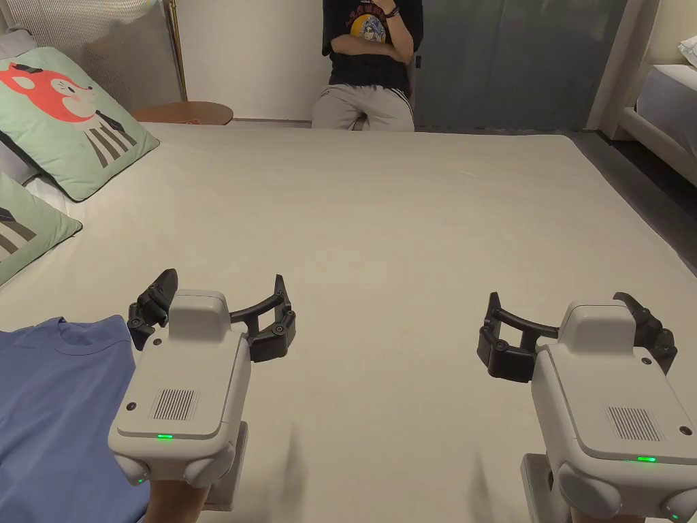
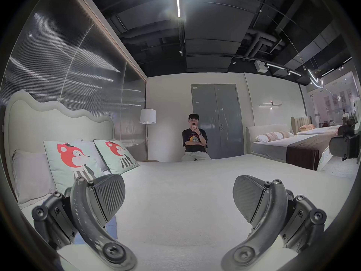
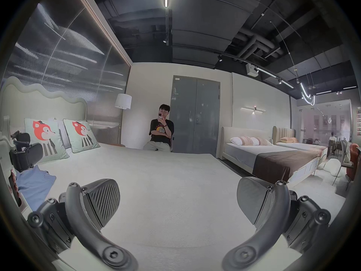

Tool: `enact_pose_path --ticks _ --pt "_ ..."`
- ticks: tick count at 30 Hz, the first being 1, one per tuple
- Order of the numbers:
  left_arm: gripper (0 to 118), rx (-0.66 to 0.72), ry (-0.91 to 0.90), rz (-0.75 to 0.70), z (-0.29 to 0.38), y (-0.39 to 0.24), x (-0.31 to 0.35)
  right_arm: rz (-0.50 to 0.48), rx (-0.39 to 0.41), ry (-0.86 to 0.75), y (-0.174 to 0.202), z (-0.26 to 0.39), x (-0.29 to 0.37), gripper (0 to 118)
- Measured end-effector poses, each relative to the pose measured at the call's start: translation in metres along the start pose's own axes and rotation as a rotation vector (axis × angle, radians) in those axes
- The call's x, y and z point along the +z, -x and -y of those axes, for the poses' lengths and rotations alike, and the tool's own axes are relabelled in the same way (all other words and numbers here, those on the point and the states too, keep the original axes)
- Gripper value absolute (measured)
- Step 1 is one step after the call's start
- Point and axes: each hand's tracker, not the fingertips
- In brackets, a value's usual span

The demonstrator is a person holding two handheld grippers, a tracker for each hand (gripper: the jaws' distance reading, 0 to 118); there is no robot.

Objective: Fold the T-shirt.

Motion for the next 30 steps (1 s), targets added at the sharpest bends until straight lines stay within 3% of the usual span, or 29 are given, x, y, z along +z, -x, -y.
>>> enact_pose_path --ticks 4,5,7,8,9,10,23,30 --pt "103 0.005 0.004 0.008 -0.003 -0.002 0.000 0.009 0.006 0.008 0.002 -0.001 0.001 117" --pt "83 0.007 0.001 0.022 -0.003 -0.002 0.000 0.001 0.002 0.009 0.002 -0.002 0.001 109" --pt "39 -0.007 0.000 0.026 -0.004 -0.006 0.000 0.014 0.004 -0.001 0.004 -0.003 0.004 72" --pt "12 -0.036 0.007 0.010 -0.004 -0.009 -0.002 0.020 0.009 0.000 0.005 -0.004 0.004 39" --pt "0 -0.045 0.011 0.007 -0.003 -0.011 -0.003 0.024 0.011 0.002 0.005 -0.004 0.003 18" --pt "0 -0.046 0.009 0.014 -0.003 -0.011 -0.003 0.023 0.011 0.002 0.005 -0.005 0.002 1" --pt "0 0.000 0.006 0.001 -0.001 -0.001 0.003 -0.020 0.025 -0.002 0.014 -0.011 0.004 0" --pt "0 -0.020 0.014 -0.126 -0.004 0.057 0.018 -0.154 0.018 -0.011 0.068 -0.016 -0.015 0"
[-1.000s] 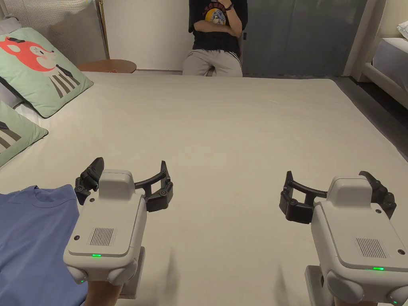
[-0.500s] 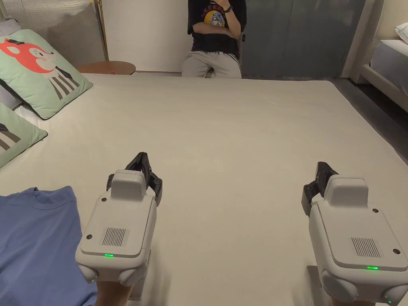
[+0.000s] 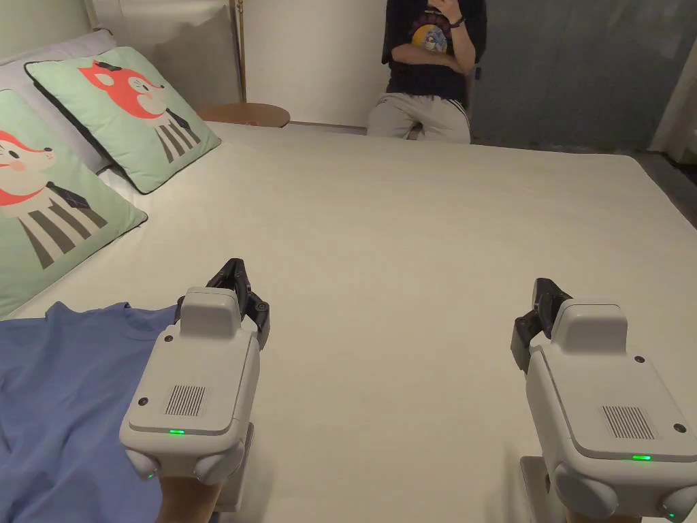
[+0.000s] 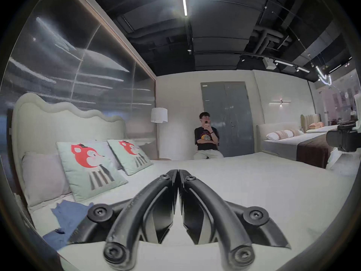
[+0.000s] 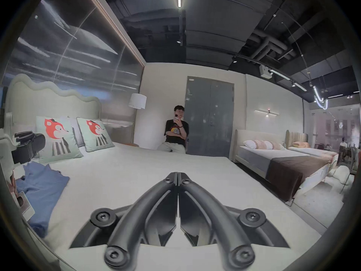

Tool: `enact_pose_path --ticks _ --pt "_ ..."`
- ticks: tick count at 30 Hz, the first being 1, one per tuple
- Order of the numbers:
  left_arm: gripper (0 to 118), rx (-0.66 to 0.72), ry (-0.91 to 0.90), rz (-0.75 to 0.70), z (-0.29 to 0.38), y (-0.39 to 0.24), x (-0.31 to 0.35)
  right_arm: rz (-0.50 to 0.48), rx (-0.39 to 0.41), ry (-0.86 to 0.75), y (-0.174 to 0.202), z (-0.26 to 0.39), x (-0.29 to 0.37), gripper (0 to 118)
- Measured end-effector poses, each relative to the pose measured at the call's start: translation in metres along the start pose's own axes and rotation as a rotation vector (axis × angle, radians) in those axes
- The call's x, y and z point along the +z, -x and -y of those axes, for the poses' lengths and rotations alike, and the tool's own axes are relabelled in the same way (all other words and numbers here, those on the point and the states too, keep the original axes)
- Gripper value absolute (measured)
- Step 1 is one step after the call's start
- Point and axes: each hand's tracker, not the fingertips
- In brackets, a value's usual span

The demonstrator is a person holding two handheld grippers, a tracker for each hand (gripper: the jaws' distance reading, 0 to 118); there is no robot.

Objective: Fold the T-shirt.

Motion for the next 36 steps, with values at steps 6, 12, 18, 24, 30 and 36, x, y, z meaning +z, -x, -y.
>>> enact_pose_path --ticks 6,12,18,24,30,36 --pt "0 -0.055 0.013 -0.194 -0.002 0.091 0.025 -0.189 -0.011 -0.019 0.085 -0.009 -0.024 0" --pt "0 -0.101 0.028 -0.402 -0.008 0.181 0.066 -0.395 -0.026 -0.028 0.178 -0.014 -0.028 0" --pt "0 -0.116 0.060 -0.547 -0.011 0.239 0.109 -0.531 -0.045 -0.023 0.241 -0.014 -0.021 0" --pt "0 -0.123 0.084 -0.605 -0.008 0.260 0.126 -0.587 -0.042 -0.018 0.263 -0.013 -0.016 0" --pt "0 -0.092 0.139 -0.557 -0.006 0.258 0.113 -0.588 -0.035 -0.015 0.257 -0.013 -0.017 0" --pt "0 -0.034 0.346 -0.410 -0.001 0.252 0.068 -0.562 -0.016 -0.027 0.241 -0.015 -0.021 0"
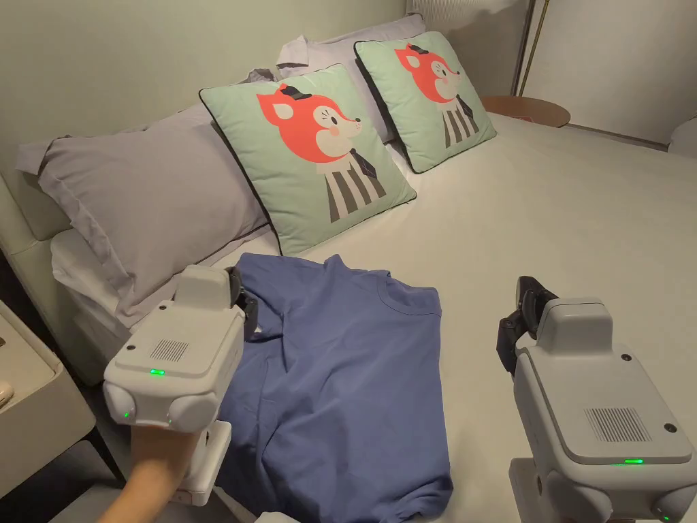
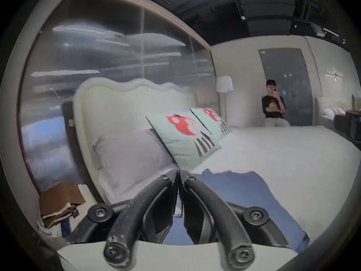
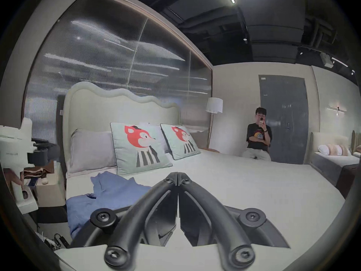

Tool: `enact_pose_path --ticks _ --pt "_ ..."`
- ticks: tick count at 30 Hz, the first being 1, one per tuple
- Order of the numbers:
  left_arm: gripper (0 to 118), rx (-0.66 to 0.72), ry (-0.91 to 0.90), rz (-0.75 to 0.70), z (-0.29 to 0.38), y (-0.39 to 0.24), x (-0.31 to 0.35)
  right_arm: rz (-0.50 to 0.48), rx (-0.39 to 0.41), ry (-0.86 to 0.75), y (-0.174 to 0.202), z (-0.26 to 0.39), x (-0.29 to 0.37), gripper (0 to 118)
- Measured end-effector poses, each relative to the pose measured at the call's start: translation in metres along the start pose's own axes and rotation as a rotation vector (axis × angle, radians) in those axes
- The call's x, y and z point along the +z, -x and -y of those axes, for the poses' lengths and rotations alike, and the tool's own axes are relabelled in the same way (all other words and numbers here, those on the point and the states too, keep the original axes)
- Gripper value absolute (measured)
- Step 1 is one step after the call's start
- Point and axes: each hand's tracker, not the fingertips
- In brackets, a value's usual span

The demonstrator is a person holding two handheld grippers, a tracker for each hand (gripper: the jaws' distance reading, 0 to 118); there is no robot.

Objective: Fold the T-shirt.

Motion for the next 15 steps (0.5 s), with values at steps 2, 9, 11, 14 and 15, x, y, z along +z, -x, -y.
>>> enact_pose_path --ticks 2,9,11,14,15 --pt "15 0.016 0.072 0.036 -0.002 -0.010 -0.018 0.011 0.002 -0.002 -0.006 -0.001 0.002 0" --pt "104 0.142 0.418 0.160 0.007 -0.037 -0.082 0.046 0.008 0.009 -0.026 0.002 0.001 0" --pt "104 0.191 0.497 0.178 0.018 -0.045 -0.099 0.058 0.003 0.016 -0.032 0.005 0.002 0" --pt "104 0.199 0.605 0.165 0.038 -0.059 -0.125 0.067 -0.006 0.030 -0.041 0.008 0.002 0" --pt "102 0.199 0.642 0.162 0.046 -0.064 -0.130 0.070 -0.002 0.034 -0.044 0.009 0.002 0"
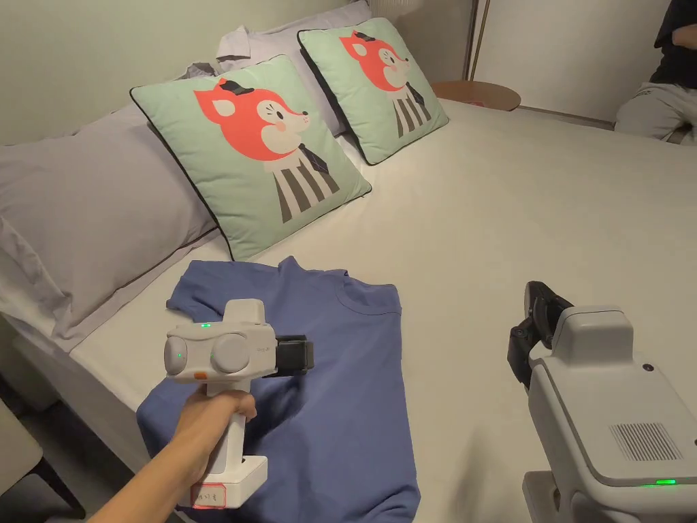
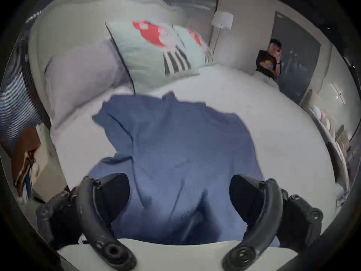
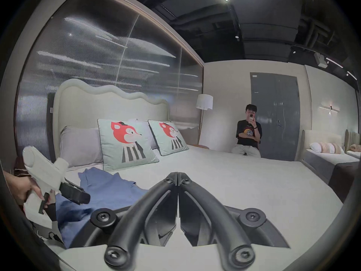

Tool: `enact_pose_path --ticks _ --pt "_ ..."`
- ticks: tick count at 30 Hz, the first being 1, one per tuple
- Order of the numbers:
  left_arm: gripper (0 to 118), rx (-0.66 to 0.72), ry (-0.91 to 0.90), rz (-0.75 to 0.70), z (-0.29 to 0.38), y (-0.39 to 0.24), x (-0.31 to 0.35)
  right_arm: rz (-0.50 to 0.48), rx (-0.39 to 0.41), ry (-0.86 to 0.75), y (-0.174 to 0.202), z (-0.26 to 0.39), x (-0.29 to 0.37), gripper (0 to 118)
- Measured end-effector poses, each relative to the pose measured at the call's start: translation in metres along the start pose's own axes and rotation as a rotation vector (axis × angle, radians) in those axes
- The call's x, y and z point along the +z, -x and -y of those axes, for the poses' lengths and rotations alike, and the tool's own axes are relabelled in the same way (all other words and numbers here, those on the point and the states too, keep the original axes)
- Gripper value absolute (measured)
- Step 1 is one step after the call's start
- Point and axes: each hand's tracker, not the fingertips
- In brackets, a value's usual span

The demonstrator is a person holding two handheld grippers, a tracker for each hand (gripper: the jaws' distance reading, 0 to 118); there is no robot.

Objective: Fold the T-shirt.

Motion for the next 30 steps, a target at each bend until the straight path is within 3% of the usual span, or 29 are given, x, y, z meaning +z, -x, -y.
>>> enact_pose_path --ticks 3,4,5,6,8,9,10,17,20,30 --pt "83 -0.077 0.053 -0.025 0.011 -0.011 -0.023 0.014 0.014 0.007 -0.009 0.004 -0.002 0" --pt "83 -0.104 0.075 -0.043 0.016 -0.016 -0.028 0.017 0.014 0.012 -0.013 0.005 -0.003 0" --pt "52 -0.125 0.100 -0.048 0.020 -0.020 -0.032 0.021 0.014 0.017 -0.016 0.006 -0.004 0" --pt "32 -0.137 0.113 -0.037 0.023 -0.024 -0.034 0.025 0.010 0.020 -0.020 0.007 -0.004 0" --pt "25 -0.160 0.071 -0.067 0.027 -0.029 -0.030 0.036 0.002 0.026 -0.026 0.009 -0.003 0" --pt "10 -0.155 0.071 -0.056 0.026 -0.030 -0.027 0.041 -0.002 0.027 -0.030 0.009 -0.002 0" --pt "5 -0.158 0.065 -0.058 0.025 -0.030 -0.024 0.047 -0.007 0.027 -0.033 0.009 0.000 0" --pt "5 -0.178 -0.059 0.002 0.008 -0.033 0.030 0.077 -0.023 0.011 -0.053 0.002 0.017 0" --pt "5 -0.175 -0.128 0.110 -0.012 -0.045 0.067 0.090 -0.030 -0.003 -0.063 -0.004 0.027 0" --pt "5 -0.435 -0.376 0.400 -0.063 -0.191 0.192 0.203 -0.042 -0.074 -0.112 -0.025 0.083 0"
